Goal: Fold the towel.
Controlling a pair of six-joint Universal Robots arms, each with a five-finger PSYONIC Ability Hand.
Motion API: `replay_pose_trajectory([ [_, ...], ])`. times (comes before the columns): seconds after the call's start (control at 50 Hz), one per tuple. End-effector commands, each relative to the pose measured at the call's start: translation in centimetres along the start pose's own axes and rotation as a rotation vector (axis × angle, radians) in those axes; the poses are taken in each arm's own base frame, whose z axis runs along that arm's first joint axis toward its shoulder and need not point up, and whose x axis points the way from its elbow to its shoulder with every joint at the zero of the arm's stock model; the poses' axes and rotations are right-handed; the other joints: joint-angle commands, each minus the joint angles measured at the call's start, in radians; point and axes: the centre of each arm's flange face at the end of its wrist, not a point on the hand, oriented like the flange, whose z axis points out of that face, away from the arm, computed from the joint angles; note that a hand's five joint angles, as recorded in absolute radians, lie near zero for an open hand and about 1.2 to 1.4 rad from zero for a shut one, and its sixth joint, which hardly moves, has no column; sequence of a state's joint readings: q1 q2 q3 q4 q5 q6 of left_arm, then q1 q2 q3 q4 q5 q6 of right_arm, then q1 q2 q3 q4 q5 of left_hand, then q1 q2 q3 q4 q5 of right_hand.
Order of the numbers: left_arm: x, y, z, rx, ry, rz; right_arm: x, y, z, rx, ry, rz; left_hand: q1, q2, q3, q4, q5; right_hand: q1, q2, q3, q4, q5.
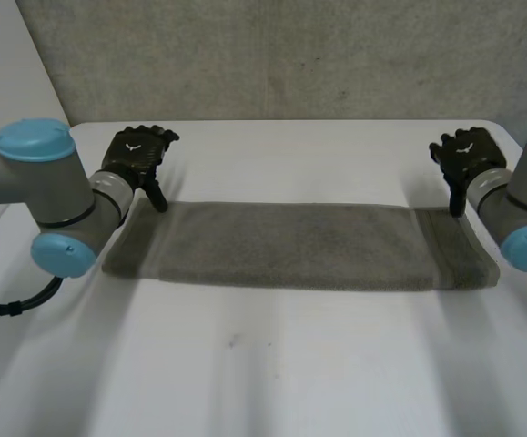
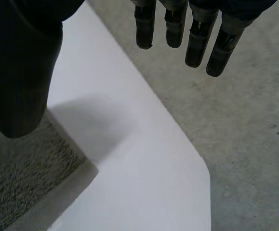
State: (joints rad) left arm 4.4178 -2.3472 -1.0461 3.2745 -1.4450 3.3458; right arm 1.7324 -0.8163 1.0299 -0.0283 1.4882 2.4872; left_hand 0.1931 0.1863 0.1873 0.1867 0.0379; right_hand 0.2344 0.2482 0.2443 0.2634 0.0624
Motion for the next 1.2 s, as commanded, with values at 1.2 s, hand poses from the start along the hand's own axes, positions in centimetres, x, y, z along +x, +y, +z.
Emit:
replay_pose_trajectory([
  [1.2,0.1,-5.0,-12.9,0.095,-0.017,-0.131,-16.0,-14.5,-12.8,0.382,-0.381,-0.218,-0.012,-0.005,-0.006,-0.006,-0.031,1.162,1.148,1.152,1.133,1.159],
])
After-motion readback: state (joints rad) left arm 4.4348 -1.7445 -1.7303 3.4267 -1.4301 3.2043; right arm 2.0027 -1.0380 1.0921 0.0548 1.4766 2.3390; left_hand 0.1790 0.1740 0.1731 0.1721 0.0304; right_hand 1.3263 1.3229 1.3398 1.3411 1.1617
